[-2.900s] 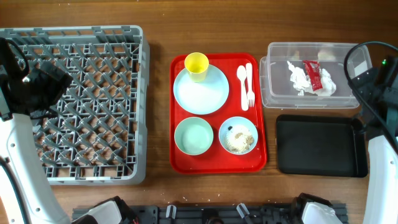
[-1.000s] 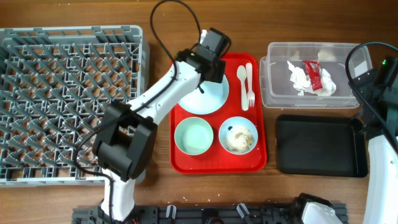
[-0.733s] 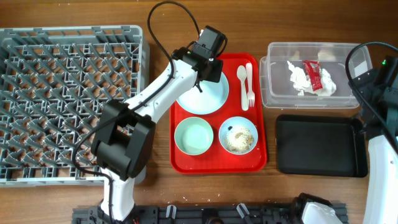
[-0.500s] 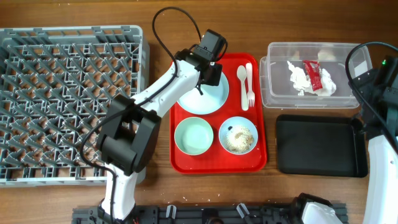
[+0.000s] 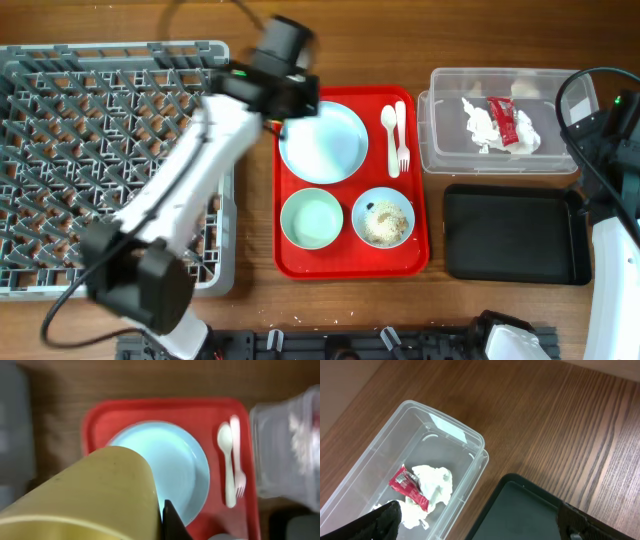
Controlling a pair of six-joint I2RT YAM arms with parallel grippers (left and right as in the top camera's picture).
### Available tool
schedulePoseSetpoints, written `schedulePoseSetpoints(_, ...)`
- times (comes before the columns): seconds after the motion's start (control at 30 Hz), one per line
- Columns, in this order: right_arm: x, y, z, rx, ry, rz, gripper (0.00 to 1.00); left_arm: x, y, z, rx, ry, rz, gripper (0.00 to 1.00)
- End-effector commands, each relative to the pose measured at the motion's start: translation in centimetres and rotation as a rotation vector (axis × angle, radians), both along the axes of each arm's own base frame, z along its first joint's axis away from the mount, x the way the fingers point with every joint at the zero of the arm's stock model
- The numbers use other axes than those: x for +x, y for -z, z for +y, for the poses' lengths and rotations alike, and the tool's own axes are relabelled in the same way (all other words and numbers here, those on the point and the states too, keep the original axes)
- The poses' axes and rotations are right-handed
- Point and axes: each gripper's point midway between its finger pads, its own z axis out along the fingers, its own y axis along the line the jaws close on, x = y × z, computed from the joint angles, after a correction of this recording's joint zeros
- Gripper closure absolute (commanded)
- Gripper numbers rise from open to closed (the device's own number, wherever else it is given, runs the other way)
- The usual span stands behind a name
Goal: Sort waste into correct bins and load items into the dishwasher rack
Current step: 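Carry the yellow cup with the left gripper into the dish rack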
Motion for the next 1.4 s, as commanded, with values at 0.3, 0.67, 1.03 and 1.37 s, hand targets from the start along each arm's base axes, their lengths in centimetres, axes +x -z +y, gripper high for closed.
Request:
schedulePoseSetpoints(0.3, 0.0, 0.1, -0.1, 0.008, 0.013, -0.007, 0.0, -2.9, -5.4, 26.4, -0.716, -0.44, 0.118, 0.96)
schedulePoseSetpoints(0.67, 0.0, 0.1, -0.1, 0.008, 0.013, -0.007, 0.0, -0.9, 0.6, 30.6, -1.131, -0.447, 0.117, 0.96)
schedulePoseSetpoints(1.03, 0.0, 0.1, -0.1, 0.008, 0.013, -0.007, 0.0, -3.5, 8.8, 31.2, -0.911, -0.591, 0.289, 0.96)
schedulePoseSetpoints(1.37, 0.0, 0.1, -0.1, 0.008, 0.013, -0.007, 0.0, -8.4, 13.7, 35.7, -0.58, -0.815, 0.482, 0.93)
